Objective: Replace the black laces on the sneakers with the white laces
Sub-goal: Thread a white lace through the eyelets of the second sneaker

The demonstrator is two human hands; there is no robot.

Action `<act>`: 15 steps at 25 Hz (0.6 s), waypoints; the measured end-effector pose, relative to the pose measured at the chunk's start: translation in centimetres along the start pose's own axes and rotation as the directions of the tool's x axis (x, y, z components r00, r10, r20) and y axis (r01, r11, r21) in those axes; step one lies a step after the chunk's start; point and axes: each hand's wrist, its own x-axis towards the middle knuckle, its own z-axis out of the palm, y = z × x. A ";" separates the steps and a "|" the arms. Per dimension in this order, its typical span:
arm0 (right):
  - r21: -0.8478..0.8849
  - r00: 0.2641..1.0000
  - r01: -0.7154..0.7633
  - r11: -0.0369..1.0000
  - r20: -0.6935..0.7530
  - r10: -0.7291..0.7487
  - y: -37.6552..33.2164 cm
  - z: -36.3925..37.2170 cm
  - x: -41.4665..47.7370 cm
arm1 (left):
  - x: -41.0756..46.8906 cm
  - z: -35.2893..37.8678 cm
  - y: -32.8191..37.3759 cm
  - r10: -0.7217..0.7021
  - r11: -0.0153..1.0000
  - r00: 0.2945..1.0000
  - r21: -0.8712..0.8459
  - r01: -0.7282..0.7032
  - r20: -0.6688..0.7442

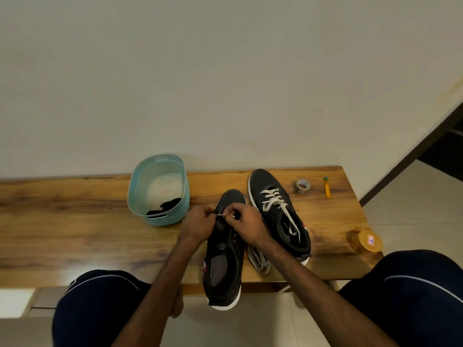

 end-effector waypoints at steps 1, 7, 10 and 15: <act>0.017 1.000 0.000 1.000 0.004 0.000 0.0 0.0 0.0 | 0.0 0.1 0.0 -0.008 1.000 1.000 -0.002 0.008 -0.001; 0.080 1.000 -0.007 0.997 -0.020 0.009 0.3 0.3 -0.1 | 0.0 0.2 -0.2 -0.005 1.000 1.000 0.008 0.005 -0.013; 0.044 1.000 -0.021 0.999 0.001 0.021 0.3 0.4 -0.1 | 0.0 0.3 -0.2 -0.009 1.000 1.000 0.006 0.009 -0.010; -0.015 1.000 -0.010 1.000 0.009 0.010 0.0 0.5 -0.1 | 0.0 0.3 -0.2 -0.022 1.000 1.000 -0.006 0.022 -0.014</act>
